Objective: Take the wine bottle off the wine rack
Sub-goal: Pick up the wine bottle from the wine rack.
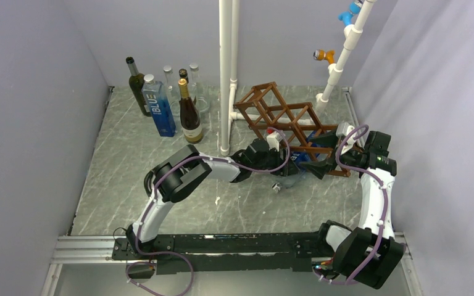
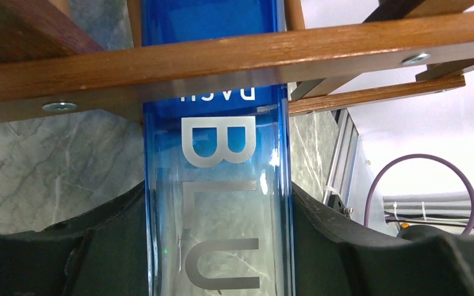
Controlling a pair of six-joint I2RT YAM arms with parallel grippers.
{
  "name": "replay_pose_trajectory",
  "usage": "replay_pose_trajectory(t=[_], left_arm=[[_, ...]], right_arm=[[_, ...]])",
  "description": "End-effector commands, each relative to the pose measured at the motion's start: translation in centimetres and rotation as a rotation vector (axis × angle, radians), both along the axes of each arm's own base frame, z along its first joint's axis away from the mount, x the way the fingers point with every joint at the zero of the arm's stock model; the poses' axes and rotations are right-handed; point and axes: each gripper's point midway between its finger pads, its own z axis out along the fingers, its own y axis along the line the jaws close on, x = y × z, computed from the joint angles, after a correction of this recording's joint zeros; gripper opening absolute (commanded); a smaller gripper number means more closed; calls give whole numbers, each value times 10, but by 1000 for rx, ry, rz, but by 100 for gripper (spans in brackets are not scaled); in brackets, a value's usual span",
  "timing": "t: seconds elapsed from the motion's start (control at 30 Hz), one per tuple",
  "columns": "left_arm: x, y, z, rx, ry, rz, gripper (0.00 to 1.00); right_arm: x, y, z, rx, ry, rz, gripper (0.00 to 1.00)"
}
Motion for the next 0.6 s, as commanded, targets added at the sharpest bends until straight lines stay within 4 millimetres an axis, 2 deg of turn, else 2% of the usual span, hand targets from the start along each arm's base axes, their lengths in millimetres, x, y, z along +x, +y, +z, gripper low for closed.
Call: replay_pose_trajectory(t=[0.0, 0.03, 0.27, 0.57], left_arm=[[-9, -2, 35, -64, -90, -46, 4], [-10, 0, 40, -67, -105, -48, 0], [-22, 16, 69, -86, -135, -62, 0], [-44, 43, 82, -94, -125, -77, 0]], right_arm=[[0, 0, 5, -1, -49, 7, 100], [0, 0, 5, -1, -50, 7, 100], [0, 0, 5, -1, -48, 7, 100], [0, -1, 4, -2, -49, 1, 100]])
